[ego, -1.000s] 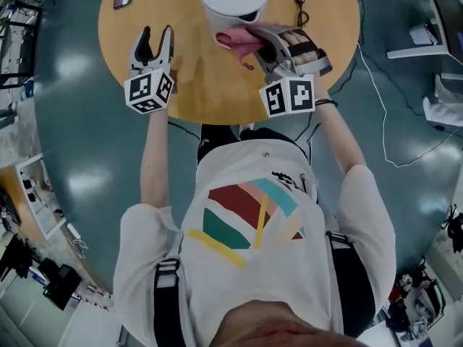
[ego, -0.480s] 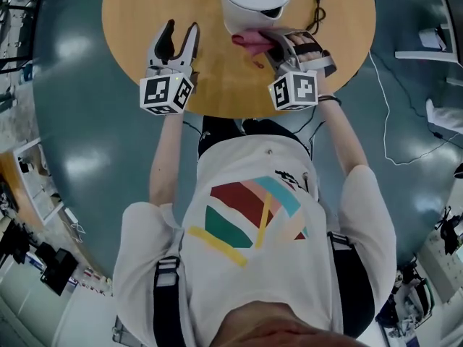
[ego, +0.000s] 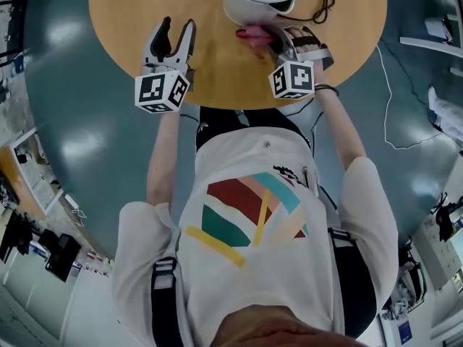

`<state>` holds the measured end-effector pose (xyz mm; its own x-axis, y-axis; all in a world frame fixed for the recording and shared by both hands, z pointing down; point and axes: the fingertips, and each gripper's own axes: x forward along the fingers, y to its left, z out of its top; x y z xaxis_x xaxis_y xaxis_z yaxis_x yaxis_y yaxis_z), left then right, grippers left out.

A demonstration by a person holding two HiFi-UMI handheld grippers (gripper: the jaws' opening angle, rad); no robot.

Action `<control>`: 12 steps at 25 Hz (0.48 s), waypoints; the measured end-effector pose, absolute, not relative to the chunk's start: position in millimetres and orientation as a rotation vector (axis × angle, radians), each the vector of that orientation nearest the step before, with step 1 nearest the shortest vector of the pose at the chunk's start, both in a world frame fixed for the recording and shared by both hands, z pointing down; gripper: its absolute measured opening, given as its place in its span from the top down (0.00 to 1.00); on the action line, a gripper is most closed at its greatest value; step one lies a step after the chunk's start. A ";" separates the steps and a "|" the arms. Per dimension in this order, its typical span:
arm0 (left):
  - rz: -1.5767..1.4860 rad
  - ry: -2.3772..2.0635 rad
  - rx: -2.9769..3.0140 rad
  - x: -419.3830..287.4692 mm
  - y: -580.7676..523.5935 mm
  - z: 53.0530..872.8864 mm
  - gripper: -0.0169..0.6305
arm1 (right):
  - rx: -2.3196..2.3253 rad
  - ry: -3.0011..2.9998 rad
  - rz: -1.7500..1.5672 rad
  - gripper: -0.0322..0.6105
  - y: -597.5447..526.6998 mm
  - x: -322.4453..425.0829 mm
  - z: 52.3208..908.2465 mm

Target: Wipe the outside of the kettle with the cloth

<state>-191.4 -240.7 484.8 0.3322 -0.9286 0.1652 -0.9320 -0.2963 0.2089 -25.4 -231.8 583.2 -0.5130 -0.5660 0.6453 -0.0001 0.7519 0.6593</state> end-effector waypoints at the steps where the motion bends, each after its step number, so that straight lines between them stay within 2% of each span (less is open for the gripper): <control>1: 0.018 -1.670 2.332 -190.7 -240.5 488.0 0.56 | 0.425 -2.002 -0.749 0.89 -233.2 -25.8 586.7; 12: 0.008 -1.565 2.332 -167.0 -221.5 504.1 0.56 | 0.380 -1.985 -0.724 0.89 -230.4 -30.8 606.8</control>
<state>-167.0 -221.5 504.1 0.3959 -0.8992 0.1865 -0.9010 -0.3411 0.2681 -30.8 -230.4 606.8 -0.4962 -0.5355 0.6834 0.0304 0.7759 0.6301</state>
